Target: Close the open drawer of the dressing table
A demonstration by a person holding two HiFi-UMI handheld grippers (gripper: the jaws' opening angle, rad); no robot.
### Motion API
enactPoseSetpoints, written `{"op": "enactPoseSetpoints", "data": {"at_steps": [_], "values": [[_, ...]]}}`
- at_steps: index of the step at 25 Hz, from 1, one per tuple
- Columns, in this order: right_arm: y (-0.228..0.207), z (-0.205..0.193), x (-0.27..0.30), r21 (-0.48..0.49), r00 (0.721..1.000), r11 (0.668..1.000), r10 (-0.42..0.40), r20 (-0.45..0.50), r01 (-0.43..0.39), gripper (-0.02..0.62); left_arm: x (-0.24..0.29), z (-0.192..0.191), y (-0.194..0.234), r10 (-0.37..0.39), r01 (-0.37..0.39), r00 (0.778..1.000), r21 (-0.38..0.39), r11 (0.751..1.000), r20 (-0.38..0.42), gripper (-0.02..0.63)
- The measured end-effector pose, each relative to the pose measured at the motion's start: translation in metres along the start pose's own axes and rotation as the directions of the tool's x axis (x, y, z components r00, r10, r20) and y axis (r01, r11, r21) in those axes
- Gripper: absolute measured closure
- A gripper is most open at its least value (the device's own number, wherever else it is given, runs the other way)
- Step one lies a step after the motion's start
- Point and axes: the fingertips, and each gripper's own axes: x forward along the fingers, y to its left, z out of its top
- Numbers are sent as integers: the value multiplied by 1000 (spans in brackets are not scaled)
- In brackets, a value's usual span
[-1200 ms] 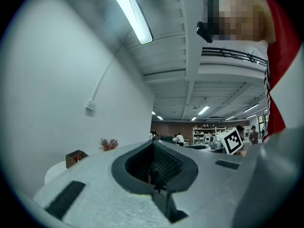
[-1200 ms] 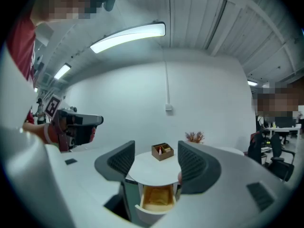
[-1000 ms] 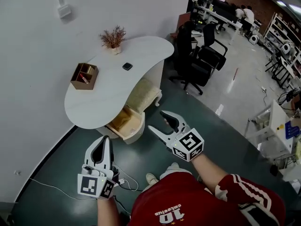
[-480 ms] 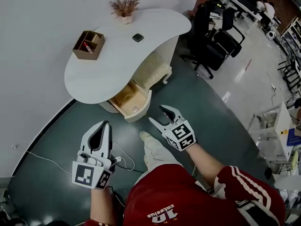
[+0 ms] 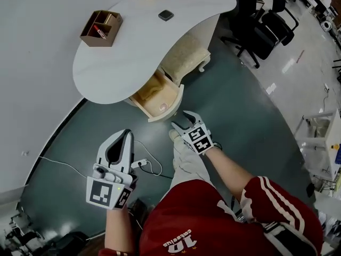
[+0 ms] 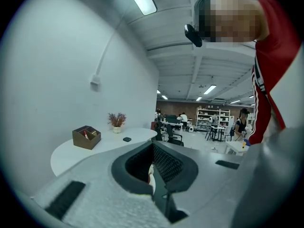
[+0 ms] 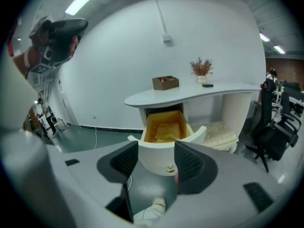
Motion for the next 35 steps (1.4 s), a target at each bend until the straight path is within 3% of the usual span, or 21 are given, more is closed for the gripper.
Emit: {"op": "enactPoseSetpoints", "data": {"at_steps": [9,15,24,30,35], "values": [[-15,-71,67,37,984,999,7,-180,-1,379,17,-20,15,25,-27,997,-24,999,-77,606],[-26,-97,92,28,962,1000,18,-272,-11,385,28,-22,27,49,-51,992,-15,999,-117,606],[-38,-118,114,71,942,997,59,-330,-37,473,49,-34,39,85,-89,984,-15,996,-157,606],[-34,-122,118,143,935,989,92,-343,-45,482,63,-33,48,92,-97,982,-25,995,-165,606],[-37,-113,127,96,929,991,118,-351,-89,482,79,-20,54,94,-100,984,-30,995,-153,606]]}}
